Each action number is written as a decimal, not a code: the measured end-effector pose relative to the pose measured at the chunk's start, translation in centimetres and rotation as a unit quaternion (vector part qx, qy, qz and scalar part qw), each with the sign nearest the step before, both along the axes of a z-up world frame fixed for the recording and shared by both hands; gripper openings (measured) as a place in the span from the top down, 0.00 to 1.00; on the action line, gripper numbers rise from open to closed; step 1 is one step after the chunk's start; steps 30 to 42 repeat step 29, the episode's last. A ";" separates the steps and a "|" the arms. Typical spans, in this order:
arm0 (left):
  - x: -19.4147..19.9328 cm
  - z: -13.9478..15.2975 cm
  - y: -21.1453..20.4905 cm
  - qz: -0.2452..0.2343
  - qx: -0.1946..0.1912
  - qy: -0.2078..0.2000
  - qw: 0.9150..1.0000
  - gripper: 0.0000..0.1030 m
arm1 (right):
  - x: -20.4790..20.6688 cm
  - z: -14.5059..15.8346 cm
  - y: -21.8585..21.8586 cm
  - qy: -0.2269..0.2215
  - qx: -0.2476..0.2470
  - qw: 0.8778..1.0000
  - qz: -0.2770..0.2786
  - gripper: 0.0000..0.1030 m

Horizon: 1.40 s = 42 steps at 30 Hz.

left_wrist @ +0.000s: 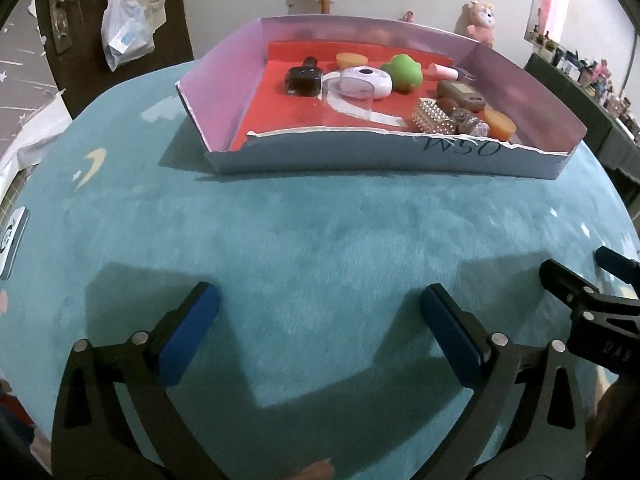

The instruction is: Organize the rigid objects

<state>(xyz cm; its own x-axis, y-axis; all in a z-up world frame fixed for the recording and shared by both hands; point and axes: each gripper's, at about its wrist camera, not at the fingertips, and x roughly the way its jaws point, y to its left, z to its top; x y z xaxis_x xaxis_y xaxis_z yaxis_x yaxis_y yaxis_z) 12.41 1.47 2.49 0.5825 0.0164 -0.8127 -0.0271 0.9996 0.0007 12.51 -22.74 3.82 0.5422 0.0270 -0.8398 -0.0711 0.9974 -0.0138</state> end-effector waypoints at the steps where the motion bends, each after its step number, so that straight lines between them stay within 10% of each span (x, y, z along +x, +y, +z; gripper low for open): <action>1: 0.2 0.0 0.0 0.000 -0.001 0.000 1.000 0.00 | 0.0 0.0 0.0 -0.001 -0.001 1.000 0.000 0.00; 42: 0.4 -0.1 -0.2 -0.001 -0.001 -0.001 1.000 0.00 | -0.1 0.2 0.4 -0.002 -0.001 1.000 0.010 0.00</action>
